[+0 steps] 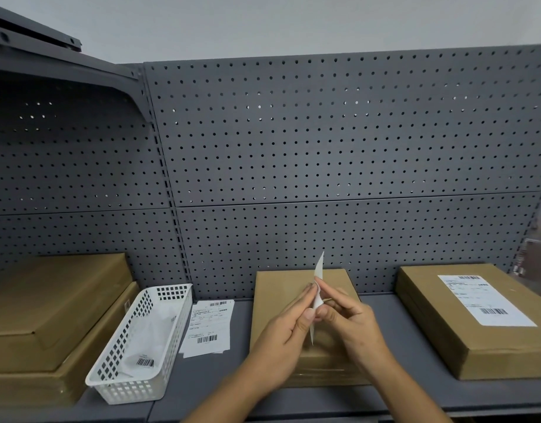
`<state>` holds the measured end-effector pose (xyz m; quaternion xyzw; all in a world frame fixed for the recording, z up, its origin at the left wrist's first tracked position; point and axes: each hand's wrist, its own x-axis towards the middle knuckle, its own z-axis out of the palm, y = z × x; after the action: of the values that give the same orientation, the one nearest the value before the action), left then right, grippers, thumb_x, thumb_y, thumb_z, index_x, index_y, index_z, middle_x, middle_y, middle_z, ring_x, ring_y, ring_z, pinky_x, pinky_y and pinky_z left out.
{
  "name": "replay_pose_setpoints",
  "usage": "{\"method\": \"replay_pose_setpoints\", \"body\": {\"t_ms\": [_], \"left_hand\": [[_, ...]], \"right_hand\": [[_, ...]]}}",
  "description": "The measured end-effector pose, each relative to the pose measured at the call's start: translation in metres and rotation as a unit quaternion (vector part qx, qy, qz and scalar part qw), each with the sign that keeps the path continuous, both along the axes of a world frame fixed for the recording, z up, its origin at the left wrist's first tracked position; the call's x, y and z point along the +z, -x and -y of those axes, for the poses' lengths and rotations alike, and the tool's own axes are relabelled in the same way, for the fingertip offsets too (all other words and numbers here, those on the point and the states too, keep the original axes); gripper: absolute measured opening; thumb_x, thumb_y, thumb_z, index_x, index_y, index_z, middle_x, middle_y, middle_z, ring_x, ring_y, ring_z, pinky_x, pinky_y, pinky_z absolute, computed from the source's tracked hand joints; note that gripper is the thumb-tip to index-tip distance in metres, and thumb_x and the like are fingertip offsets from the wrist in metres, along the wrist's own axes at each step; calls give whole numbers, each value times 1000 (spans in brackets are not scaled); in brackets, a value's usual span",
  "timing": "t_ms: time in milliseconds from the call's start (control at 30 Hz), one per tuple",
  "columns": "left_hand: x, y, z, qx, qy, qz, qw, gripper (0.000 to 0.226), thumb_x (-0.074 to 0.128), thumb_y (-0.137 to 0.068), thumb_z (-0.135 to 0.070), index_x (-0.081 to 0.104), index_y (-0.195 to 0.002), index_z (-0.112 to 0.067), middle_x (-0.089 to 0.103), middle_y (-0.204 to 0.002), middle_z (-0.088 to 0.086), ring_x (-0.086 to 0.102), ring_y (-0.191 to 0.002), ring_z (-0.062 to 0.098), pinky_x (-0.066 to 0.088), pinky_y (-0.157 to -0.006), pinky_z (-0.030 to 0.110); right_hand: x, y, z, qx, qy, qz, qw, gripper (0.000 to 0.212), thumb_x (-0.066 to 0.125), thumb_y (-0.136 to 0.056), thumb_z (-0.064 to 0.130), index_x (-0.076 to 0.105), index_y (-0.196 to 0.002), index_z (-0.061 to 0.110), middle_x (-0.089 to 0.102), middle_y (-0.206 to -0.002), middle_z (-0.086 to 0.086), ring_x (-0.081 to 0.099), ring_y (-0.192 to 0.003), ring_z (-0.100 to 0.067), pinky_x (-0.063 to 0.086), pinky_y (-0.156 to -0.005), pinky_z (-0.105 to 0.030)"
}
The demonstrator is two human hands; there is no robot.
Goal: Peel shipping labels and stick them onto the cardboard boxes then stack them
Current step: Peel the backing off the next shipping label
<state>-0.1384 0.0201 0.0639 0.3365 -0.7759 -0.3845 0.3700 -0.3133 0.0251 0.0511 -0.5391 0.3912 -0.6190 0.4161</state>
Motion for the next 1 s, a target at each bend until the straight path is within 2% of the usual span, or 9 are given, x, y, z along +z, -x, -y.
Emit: {"method": "replay_pose_setpoints", "body": {"t_ms": [100, 233, 333, 400, 533, 567, 700, 867, 1000], "left_hand": [[1, 0, -2, -2, 0, 5, 1000, 48, 40, -112, -31, 34, -160, -31, 29, -165, -24, 22, -152, -11, 18, -128, 22], [3, 1, -5, 4, 7, 7, 1000, 48, 40, -112, -30, 34, -159, -30, 29, -164, -25, 21, -151, -13, 17, -127, 18], [4, 2, -5, 7, 4, -1, 1000, 47, 40, -112, -30, 35, -159, -30, 30, -165, -24, 22, -151, -13, 17, -127, 18], [5, 2, -5, 5, -1, -6, 1000, 47, 41, -112, -31, 35, -159, -31, 30, -164, -25, 22, -150, -14, 17, -127, 17], [4, 1, -3, 2, 7, -3, 1000, 47, 41, -111, -32, 34, -158, -33, 29, -165, -24, 21, -151, -12, 17, -127, 18], [3, 1, -3, 3, 8, -2, 1000, 47, 41, -111, -33, 34, -158, -34, 29, -165, -24, 21, -151, -12, 17, -127, 18], [2, 0, 0, 8, 10, -3, 1000, 47, 41, -112, -31, 35, -158, -32, 29, -165, -23, 21, -152, -11, 17, -127, 17], [2, -2, 1, 9, 11, -5, 1000, 47, 42, -111, -31, 36, -158, -32, 30, -165, -23, 22, -151, -12, 18, -127, 17], [1, -2, 3, 10, 17, -6, 1000, 47, 43, -111, -30, 36, -157, -33, 31, -164, -24, 23, -151, -11, 18, -126, 16]], "right_hand": [[0, 0, -1, -6, 7, 1, 1000, 48, 78, -79, 16, 73, -125, 30, 63, -108, -26, 66, -95, -29, 56, -86, -24], [1, -1, -3, -9, 16, -14, 1000, 47, 74, -82, 18, 72, -127, 32, 64, -99, -9, 65, -90, -23, 55, -85, -24], [0, -1, -3, -7, 21, -16, 1000, 46, 72, -84, 20, 71, -128, 32, 61, -96, -8, 64, -88, -20, 55, -89, -26], [0, -1, -2, -3, 18, -8, 1000, 44, 72, -85, 20, 71, -129, 30, 60, -96, -9, 63, -88, -22, 55, -91, -30], [-2, -1, 2, 1, 13, -11, 1000, 41, 67, -92, 20, 70, -132, 27, 60, -100, -14, 61, -95, -22, 52, -95, -51], [-2, -1, 2, 2, 12, -13, 1000, 40, 66, -93, 21, 69, -133, 26, 62, -103, -13, 62, -98, -21, 52, -96, -53], [-1, -4, 0, 5, 15, -15, 1000, 43, 66, -91, 25, 68, -133, 29, 63, -96, 2, 63, -90, -15, 54, -90, -38], [0, -7, 2, 8, 18, -6, 1000, 42, 66, -92, 20, 69, -132, 29, 61, -96, -2, 60, -86, -16, 53, -83, -29], [0, -8, 3, 5, 19, -5, 1000, 42, 65, -92, 17, 69, -132, 28, 61, -94, 1, 58, -84, -16, 53, -80, -28]]}}
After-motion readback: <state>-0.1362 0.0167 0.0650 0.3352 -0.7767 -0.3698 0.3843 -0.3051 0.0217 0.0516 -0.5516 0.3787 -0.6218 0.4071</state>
